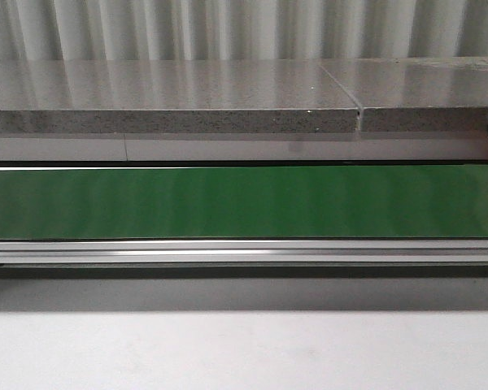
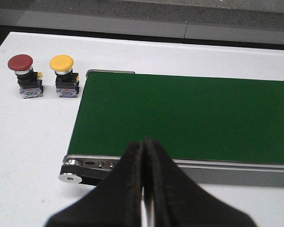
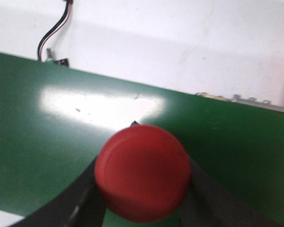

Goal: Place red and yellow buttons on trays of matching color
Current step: 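Carry the red button into the red tray and open the right gripper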

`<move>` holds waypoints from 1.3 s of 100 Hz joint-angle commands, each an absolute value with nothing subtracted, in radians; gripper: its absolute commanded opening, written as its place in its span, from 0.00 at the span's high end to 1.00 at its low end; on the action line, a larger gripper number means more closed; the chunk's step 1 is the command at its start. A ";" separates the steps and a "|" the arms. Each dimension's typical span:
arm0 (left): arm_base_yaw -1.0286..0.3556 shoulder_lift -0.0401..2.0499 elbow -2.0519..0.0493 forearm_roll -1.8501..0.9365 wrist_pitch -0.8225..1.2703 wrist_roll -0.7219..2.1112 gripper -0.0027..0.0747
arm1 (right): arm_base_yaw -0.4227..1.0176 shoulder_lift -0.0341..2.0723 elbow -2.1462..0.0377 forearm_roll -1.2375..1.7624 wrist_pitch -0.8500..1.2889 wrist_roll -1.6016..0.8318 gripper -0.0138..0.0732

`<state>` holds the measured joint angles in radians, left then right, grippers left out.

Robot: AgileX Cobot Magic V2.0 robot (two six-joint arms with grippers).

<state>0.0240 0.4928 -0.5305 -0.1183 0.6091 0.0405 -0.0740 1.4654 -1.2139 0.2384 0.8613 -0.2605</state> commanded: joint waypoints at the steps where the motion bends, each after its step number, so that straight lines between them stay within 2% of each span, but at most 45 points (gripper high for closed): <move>1: 0.016 0.494 -0.558 -0.130 0.540 0.042 0.99 | -0.136 1.434 -1.297 0.249 0.857 -0.269 0.68; 25: 0.016 0.494 -0.558 -0.130 0.540 0.042 0.99 | -0.346 1.464 -1.417 0.249 0.888 -0.269 0.68; 44: 0.016 0.494 -0.558 -0.130 0.540 0.042 0.99 | -0.440 1.564 -1.523 0.251 0.888 -0.258 0.68; 74: 0.016 0.494 -0.558 -0.130 0.540 0.042 0.99 | -0.509 1.800 -1.721 0.251 0.828 -0.258 0.68; 130: 0.016 0.494 -0.558 -0.130 0.540 0.042 0.99 | -0.514 2.143 -1.972 0.251 0.780 -0.258 0.68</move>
<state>0.0240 0.4928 -0.5305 -0.1183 0.6091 0.0405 -0.5058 2.1811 -1.9199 0.2384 0.8361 -0.2566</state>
